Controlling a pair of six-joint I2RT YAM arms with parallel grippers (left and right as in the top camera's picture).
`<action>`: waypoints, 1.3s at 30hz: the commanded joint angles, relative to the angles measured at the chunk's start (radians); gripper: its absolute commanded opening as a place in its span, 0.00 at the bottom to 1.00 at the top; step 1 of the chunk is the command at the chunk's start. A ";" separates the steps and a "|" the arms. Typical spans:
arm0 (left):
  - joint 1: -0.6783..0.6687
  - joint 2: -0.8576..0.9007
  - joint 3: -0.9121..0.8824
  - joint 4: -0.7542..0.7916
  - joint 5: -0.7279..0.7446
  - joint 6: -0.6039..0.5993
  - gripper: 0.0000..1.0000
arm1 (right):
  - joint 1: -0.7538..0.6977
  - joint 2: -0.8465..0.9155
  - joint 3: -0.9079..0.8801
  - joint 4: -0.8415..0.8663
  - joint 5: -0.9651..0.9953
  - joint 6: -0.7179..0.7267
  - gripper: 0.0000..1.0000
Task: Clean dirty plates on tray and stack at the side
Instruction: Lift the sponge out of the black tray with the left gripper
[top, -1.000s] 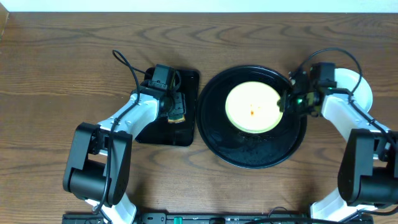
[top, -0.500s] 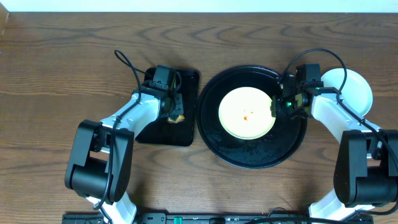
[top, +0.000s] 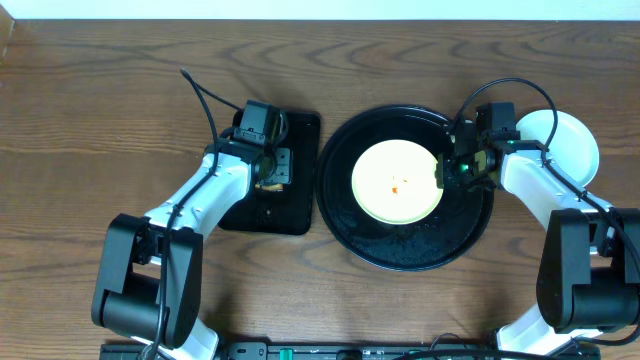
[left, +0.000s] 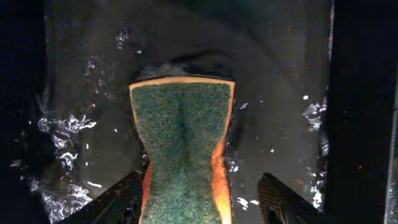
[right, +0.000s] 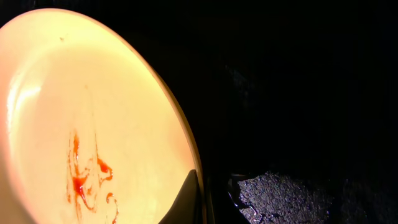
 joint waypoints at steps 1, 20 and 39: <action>0.004 0.006 -0.007 -0.003 -0.016 0.020 0.61 | 0.008 -0.005 0.008 0.000 0.001 -0.012 0.01; 0.004 0.077 -0.006 0.063 -0.016 0.019 0.07 | 0.008 -0.005 0.007 -0.003 0.002 -0.012 0.01; 0.004 -0.175 0.001 0.032 -0.016 0.009 0.07 | 0.008 -0.005 0.007 -0.008 0.002 -0.012 0.01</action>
